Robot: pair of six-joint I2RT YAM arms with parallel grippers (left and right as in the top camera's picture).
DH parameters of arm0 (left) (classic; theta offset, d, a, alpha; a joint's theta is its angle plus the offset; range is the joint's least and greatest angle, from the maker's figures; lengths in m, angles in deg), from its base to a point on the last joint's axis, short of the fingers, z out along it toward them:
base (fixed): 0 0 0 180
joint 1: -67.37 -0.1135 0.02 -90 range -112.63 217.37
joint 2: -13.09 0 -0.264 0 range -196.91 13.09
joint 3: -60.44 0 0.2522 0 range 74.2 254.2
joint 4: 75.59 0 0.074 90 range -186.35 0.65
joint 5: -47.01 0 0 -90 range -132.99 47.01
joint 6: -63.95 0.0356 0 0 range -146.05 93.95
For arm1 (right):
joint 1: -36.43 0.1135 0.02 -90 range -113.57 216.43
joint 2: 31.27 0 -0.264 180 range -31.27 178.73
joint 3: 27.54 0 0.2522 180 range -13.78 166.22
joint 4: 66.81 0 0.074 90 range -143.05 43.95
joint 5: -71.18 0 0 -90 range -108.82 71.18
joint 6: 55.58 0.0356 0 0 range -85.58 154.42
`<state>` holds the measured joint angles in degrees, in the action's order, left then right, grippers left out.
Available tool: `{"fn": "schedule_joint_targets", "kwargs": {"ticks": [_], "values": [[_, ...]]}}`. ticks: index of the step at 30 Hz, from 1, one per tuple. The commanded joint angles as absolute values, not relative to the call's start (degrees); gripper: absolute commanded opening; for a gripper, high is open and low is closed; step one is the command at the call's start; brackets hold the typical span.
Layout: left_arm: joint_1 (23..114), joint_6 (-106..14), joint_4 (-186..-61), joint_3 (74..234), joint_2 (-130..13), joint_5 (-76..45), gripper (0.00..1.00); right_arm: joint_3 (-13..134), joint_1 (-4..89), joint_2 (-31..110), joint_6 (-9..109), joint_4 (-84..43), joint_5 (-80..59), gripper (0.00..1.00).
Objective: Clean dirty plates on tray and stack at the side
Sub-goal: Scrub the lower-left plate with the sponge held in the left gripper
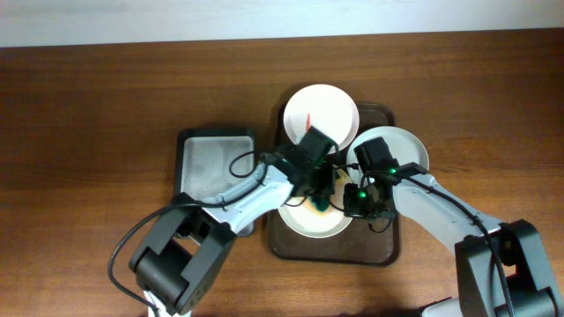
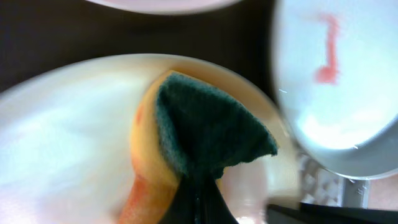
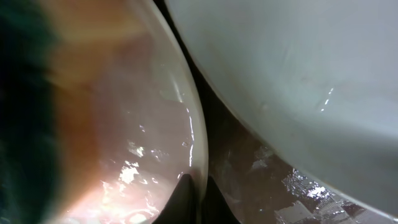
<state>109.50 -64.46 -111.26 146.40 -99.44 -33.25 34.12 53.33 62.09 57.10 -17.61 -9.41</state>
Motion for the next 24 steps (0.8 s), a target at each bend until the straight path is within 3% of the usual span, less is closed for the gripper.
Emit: {"fn": "schedule_joint_targets", "kwargs": {"ticks": [1, 6, 10, 15, 24], "values": [[112.0, -63.8, -108.2, 145.8, -102.4, -27.3, 0.0, 33.2, 53.7, 63.2, 53.2, -16.9, -11.1, 0.04], [110.1, -60.1, -112.1, 145.9, -103.5, -31.0, 0.0, 33.2, 53.7, 63.2, 53.3, -16.8, -11.0, 0.04], [106.2, -59.2, -126.3, 146.1, -98.9, -44.2, 0.0, 33.2, 53.7, 63.2, 53.3, -16.6, -11.1, 0.04], [103.0, -59.2, -134.0, 146.1, -90.5, -53.2, 0.0, 33.2, 53.7, 63.2, 53.3, -16.6, -11.0, 0.04], [100.4, -55.7, -138.3, 146.1, -69.8, -50.6, 0.0, 33.2, 53.7, 63.2, 53.3, -16.3, -10.4, 0.04]]}}
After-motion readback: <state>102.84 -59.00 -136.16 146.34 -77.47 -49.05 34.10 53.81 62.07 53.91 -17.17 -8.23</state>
